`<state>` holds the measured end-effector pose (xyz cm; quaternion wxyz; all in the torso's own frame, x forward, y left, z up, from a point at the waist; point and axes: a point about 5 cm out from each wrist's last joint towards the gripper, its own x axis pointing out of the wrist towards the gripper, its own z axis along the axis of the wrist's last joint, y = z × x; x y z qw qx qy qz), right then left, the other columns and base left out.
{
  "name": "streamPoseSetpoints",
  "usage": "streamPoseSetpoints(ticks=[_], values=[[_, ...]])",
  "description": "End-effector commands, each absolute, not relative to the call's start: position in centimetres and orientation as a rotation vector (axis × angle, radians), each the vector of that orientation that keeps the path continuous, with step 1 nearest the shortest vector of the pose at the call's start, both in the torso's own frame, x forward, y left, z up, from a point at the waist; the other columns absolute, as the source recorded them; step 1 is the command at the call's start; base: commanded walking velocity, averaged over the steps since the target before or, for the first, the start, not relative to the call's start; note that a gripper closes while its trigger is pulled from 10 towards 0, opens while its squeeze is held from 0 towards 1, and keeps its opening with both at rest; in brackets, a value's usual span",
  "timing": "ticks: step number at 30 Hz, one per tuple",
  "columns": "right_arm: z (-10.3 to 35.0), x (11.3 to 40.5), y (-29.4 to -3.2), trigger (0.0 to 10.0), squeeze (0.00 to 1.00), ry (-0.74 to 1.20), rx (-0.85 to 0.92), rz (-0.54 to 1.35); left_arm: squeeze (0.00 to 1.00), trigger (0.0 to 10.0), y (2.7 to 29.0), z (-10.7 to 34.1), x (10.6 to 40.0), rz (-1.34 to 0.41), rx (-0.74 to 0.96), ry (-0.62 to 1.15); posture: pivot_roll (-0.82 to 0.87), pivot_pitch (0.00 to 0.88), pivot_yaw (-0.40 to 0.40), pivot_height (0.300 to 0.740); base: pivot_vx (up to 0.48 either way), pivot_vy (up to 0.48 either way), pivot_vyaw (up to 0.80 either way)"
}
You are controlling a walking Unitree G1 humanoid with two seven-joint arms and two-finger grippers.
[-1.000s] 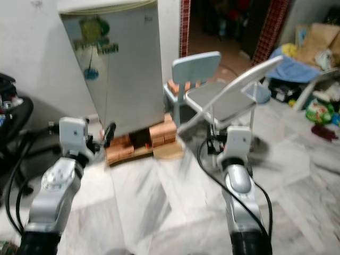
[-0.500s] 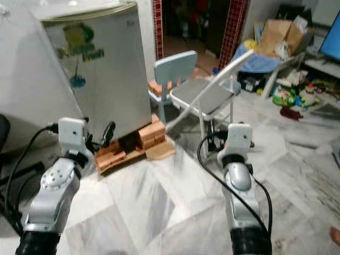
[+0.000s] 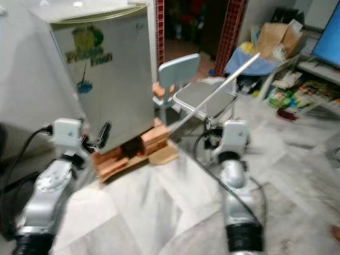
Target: Restocking fridge
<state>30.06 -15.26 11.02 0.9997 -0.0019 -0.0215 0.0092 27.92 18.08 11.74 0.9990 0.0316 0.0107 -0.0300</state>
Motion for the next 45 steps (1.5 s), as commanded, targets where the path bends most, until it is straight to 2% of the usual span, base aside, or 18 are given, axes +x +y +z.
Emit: streamPoseSetpoints(ticks=[1, 4, 8, 13, 19, 27, 36, 45], values=[[11.6, 30.3, -16.5, 10.0, 0.00, -0.059, -0.023, -0.012, 0.00, 10.0, 17.2, 12.2, 28.2, -0.084, 0.060, 0.003, 0.04, 0.000, 0.005, 0.740, 0.000, 0.431, -0.59], [11.9, 30.6, -16.6, 10.0, 0.00, -0.069, -0.030, -0.015, 0.00, 10.0, 17.4, 12.3, 28.3, -0.074, 0.061, 0.001, 0.05, 0.000, 0.008, 0.740, 0.000, 0.437, -0.59], [13.2, 31.0, -16.4, 10.0, 0.00, -0.117, -0.064, 0.000, 0.00, 10.0, 17.8, 11.8, 28.1, -0.009, -0.045, 0.046, 0.03, 0.000, 0.026, 0.740, 0.000, 0.457, -0.59], [13.1, 30.7, -16.9, 10.0, 0.00, -0.117, -0.068, -0.023, 0.00, 10.0, 18.0, 11.7, 27.7, -0.018, -0.015, 0.047, 0.04, 0.000, 0.031, 0.740, 0.000, 0.458, -0.12], [11.4, 29.7, -17.5, 10.0, 0.00, -0.054, -0.065, -0.033, 0.00, 10.0, 18.1, 11.5, 27.2, -0.020, 0.014, 0.050, 0.06, 0.000, 0.000, 0.740, 0.000, 0.461, 0.00], [11.4, 30.0, -16.8, 10.0, 0.00, -0.051, -0.062, -0.009, 0.00, 10.0, 19.0, 11.4, 26.9, -0.010, -0.014, 0.062, 0.07, 0.000, -0.005, 0.740, 0.233, 0.352, -0.62], [11.4, 29.8, -17.4, 10.0, 0.00, -0.056, -0.068, -0.023, 0.00, 10.0, 18.8, 11.3, 26.9, -0.040, -0.001, 0.053, 0.06, 0.000, -0.005, 0.740, 0.257, 0.359, -0.78], [11.8, 30.4, -17.1, 10.0, 0.00, -0.065, -0.077, 0.001, 0.00, 10.0, 19.1, 11.2, 26.8, -0.004, -0.013, 0.057, 0.08, 0.000, -0.030, 0.740, 0.000, 0.424, 0.00]])
